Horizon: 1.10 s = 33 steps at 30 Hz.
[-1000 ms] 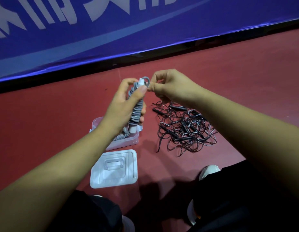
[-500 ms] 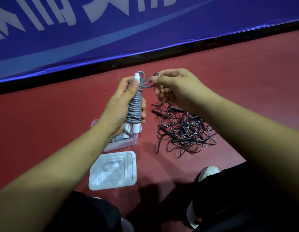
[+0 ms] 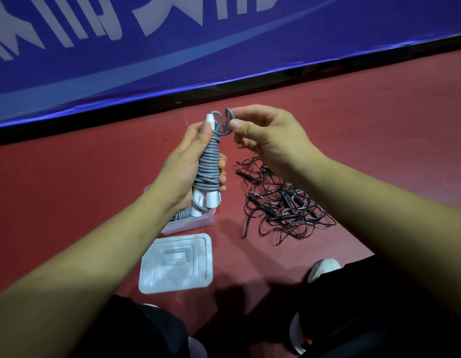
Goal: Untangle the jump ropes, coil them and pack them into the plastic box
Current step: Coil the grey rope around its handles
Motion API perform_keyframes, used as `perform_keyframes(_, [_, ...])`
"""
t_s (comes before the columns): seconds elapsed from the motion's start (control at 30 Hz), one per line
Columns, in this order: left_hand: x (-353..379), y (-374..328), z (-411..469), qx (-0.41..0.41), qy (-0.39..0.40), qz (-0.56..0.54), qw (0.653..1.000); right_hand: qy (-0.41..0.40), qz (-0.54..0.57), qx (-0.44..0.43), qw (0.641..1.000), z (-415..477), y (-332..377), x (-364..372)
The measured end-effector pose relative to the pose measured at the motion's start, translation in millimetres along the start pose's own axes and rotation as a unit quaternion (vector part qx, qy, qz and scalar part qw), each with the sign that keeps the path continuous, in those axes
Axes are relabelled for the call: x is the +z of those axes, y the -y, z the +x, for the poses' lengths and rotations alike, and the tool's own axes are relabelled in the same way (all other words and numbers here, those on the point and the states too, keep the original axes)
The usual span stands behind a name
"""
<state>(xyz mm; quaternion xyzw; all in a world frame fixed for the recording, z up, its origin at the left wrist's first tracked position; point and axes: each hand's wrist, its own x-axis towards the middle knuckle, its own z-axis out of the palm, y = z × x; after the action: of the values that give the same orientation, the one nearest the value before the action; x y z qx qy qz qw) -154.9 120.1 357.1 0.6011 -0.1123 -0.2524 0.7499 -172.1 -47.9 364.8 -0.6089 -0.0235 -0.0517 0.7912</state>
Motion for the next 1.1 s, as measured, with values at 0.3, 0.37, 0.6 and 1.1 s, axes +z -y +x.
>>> perform_keyframes(0.3, [-4, 2, 3, 0.025, -0.035, 0.094, 0.995, -0.01, -0.051, 0.016, 0.999, -3, 0, 3])
perform_keyframes(0.37, [-4, 3, 2, 0.035, -0.033, 0.109, 0.993, -0.015, -0.049, 0.031, 0.998, -3, 3, 5])
perform_keyframes(0.6, [-7, 5, 1, 0.088, -0.044, 0.221, 0.97, -0.021, -0.038, 0.16, 0.986, -3, 12, 6])
perform_keyframes(1.1, [-14, 14, 1, 0.072, 0.012, 0.331, 0.941, -0.009, -0.063, 0.345, 0.936, 1, 13, -12])
